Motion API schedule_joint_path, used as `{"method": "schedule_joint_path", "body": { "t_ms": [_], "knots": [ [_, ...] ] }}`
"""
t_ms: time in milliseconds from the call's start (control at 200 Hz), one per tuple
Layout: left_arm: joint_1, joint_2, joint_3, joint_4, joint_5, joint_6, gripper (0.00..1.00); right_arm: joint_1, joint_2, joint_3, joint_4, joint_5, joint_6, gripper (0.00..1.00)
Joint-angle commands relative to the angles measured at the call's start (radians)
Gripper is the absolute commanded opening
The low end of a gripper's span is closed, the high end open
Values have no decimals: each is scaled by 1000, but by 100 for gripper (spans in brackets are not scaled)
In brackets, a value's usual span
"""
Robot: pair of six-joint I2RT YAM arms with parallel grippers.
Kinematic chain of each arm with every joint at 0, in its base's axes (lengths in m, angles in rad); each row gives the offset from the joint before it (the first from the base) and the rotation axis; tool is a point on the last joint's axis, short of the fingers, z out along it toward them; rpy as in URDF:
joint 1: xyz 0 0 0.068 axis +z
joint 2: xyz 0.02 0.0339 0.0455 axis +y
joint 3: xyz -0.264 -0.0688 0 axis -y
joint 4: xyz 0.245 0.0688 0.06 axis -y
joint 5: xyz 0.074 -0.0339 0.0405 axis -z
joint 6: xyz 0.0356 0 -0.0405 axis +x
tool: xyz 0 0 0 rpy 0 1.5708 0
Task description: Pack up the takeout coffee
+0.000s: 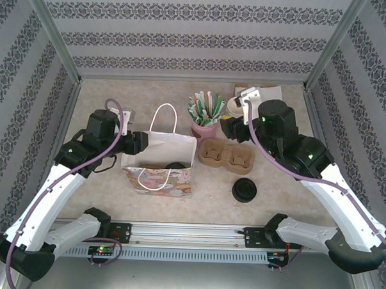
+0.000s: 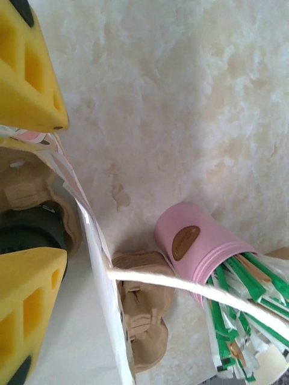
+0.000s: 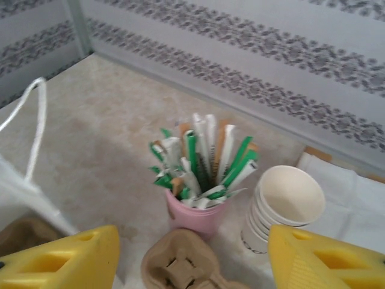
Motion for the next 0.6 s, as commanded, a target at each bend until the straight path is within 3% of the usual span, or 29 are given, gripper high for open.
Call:
{"method": "schedule_joint_path", "body": {
  "t_ms": [0,260,595],
  "knots": [
    [-12,-32,39,22,22,-5,60,-88,18,-5,29,-19,98,67],
    [-11,-83,64,1,-10,-3,68,-296,83,-57,129,-234,165,63],
    [-11,-144,52,-2,-39,-18,63,-314,290,19,150,-402,132,40]
  ]
}}
